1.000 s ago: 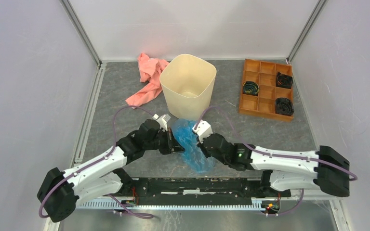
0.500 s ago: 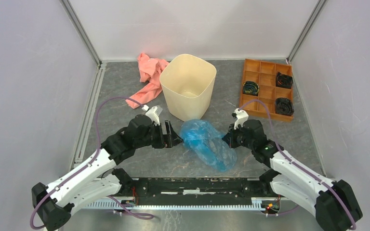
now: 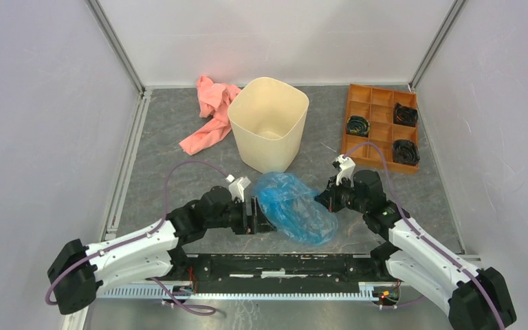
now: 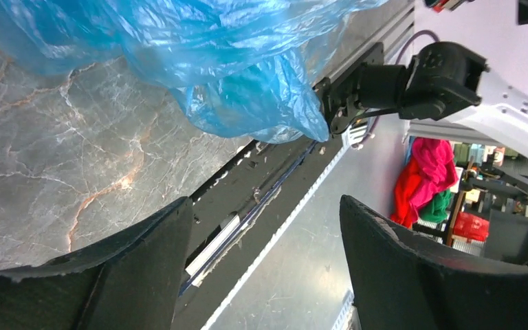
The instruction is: Put the trash bags into the trash bin
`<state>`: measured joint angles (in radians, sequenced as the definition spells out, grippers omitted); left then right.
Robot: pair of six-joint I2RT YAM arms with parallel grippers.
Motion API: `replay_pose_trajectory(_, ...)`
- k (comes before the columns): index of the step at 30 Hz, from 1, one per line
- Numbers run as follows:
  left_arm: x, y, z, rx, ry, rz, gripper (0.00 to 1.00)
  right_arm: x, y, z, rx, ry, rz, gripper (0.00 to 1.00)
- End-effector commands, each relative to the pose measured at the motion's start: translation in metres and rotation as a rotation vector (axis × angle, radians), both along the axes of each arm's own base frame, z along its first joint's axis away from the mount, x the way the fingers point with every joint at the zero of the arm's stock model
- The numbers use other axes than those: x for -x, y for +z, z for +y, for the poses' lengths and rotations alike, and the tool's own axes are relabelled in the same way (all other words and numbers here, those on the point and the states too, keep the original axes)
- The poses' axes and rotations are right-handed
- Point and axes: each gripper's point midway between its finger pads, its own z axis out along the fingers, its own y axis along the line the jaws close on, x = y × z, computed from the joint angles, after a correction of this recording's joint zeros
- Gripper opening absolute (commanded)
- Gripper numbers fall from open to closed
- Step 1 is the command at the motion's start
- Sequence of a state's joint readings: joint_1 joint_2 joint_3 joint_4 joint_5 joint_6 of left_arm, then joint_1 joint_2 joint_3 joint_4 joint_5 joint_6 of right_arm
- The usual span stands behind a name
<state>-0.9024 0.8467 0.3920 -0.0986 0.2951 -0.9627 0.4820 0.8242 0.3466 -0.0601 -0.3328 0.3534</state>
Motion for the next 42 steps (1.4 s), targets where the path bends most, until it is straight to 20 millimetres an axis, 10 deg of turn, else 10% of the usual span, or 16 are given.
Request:
replay_pose_trajectory(1,-0.010,0.012,-0.013,0.024,0.059,-0.017,0.83,-0.010,0.022,0.002,-0.008,0.011,-0.089,0.00)
replay_pose_trajectory(12,-0.066,0.032,0.029,-0.098,0.225,-0.144,0.70,-0.030,-0.002,-0.039,0.069,-0.179,-0.018,0.00)
replay_pose_trajectory(27,-0.068,0.015,-0.031,0.005,0.033,-0.093,0.84,-0.035,-0.011,-0.042,0.047,-0.131,0.006,0.00)
replay_pose_trajectory(35,-0.116,0.009,-0.019,-0.207,0.127,-0.200,0.26,-0.029,0.012,-0.048,0.115,-0.078,-0.070,0.01)
replay_pose_trajectory(38,-0.118,0.038,-0.011,-0.226,0.103,-0.269,0.03,-0.024,0.030,-0.043,0.111,-0.017,-0.100,0.00)
replay_pose_trajectory(42,-0.103,0.095,0.018,-0.279,0.082,-0.372,0.02,-0.007,0.072,-0.020,0.031,0.140,-0.169,0.01)
